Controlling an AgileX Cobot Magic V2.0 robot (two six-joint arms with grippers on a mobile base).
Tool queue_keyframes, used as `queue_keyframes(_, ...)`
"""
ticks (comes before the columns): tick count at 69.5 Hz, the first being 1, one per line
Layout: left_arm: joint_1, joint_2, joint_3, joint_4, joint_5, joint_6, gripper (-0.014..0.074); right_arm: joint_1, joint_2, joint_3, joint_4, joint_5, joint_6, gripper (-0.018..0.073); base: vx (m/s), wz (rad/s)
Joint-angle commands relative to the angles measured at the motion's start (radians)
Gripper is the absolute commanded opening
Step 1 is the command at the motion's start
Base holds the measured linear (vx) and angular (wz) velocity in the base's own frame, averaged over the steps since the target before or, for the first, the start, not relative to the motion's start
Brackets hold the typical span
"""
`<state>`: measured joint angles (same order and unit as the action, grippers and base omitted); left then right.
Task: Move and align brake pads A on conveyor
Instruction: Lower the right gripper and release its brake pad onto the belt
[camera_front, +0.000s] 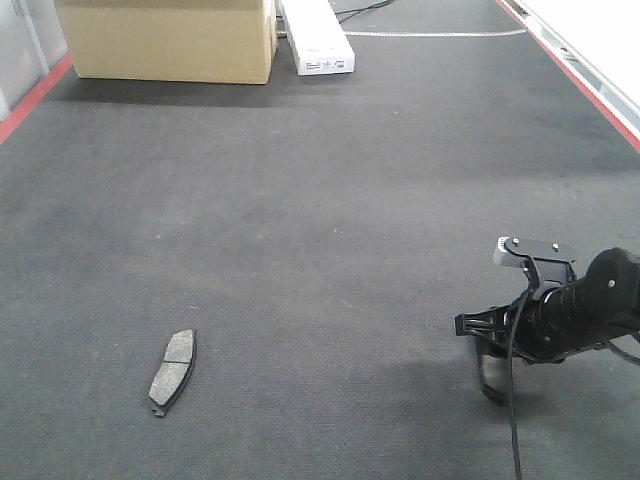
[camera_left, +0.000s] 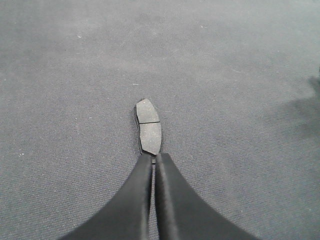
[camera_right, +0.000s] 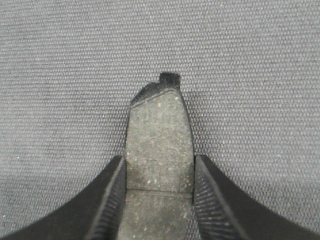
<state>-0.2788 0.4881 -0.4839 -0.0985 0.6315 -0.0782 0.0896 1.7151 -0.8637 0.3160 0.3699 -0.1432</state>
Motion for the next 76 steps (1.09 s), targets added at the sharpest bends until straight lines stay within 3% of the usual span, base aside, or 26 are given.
queue_keyframes(1, -0.004, 0.006, -0.028, -0.004, -0.061, -0.003, -0.0006, -0.002, -0.037, -0.026, 0.004, -0.029, -0.011, 0.0377, 0.00, 0.00)
queue_keyframes(18, -0.004, 0.006, -0.028, -0.004, -0.061, -0.003, -0.0006, -0.002, -0.092, -0.026, -0.011, 0.016, -0.020, 0.0384, 0.00, 0.00)
queue_keyframes(31, -0.004, 0.006, -0.028, -0.004, -0.061, -0.003, -0.0006, -0.002, -0.258, -0.026, -0.081, 0.065, -0.027, 0.0383, 0.00, 0.00)
queue_keyframes(45, -0.004, 0.006, -0.028, -0.004, -0.061, -0.003, -0.0006, -0.002, -0.449, -0.019, -0.091, 0.200, -0.031, 0.0381, 0.00, 0.00)
queue_keyframes(76, -0.004, 0.006, -0.028, -0.004, -0.061, -0.003, -0.0006, -0.002, -1.026, 0.313, -0.107, 0.231, -0.065, 0.0298, 0.00, 0.00)
